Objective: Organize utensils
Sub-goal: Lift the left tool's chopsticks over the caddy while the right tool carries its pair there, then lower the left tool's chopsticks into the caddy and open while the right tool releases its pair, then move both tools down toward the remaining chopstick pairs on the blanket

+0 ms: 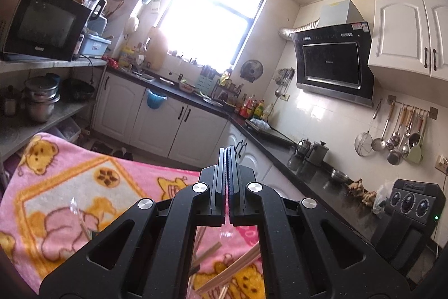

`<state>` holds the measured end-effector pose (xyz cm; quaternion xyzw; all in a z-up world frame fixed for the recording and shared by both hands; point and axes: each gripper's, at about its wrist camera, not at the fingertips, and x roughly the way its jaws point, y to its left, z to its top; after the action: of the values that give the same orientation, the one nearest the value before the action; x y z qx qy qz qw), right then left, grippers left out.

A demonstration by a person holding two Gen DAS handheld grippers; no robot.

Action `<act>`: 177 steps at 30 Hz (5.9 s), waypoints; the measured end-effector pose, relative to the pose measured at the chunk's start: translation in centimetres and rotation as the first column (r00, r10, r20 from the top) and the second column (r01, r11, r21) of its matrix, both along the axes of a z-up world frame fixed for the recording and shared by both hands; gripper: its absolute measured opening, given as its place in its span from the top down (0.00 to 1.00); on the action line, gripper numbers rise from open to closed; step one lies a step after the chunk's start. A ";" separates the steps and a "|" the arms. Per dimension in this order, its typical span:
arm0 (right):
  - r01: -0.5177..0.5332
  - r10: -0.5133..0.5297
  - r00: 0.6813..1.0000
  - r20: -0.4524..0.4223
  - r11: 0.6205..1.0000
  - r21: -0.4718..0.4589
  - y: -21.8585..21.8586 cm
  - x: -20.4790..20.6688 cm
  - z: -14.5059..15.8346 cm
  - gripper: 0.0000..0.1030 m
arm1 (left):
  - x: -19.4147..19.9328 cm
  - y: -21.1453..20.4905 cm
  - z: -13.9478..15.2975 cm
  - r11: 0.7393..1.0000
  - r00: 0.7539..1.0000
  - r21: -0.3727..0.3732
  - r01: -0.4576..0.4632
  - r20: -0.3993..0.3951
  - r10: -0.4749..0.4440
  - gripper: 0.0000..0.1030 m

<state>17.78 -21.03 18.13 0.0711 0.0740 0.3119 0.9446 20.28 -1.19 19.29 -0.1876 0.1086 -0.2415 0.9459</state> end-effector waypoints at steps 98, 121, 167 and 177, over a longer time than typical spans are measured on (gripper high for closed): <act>0.190 -0.221 0.950 -0.220 0.970 -0.153 -0.1 6.0 -9.6 0.62 | 2.4 0.3 -10.1 0.998 0.974 0.065 -0.019 -0.225 0.033 0.72; 0.206 -0.240 0.944 -0.228 0.965 -0.165 -1.8 3.8 -10.5 0.46 | -0.6 1.7 -10.3 0.997 0.976 0.060 -0.042 -0.209 0.053 0.18; 0.145 -0.248 0.893 -0.375 0.949 -0.280 -2.2 4.1 -17.3 0.39 | -1.3 3.1 -20.0 0.966 0.872 0.242 -0.094 -0.447 0.197 0.10; 0.135 -0.270 0.865 -0.423 0.937 -0.322 -2.6 6.0 -19.8 0.39 | 0.4 2.9 -23.1 0.954 0.810 0.293 -0.064 -0.543 0.221 0.11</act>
<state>23.78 -23.62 -1.71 0.0155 0.3317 0.1703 0.9277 20.70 1.68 -3.81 -0.1326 0.4025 -0.0856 0.9017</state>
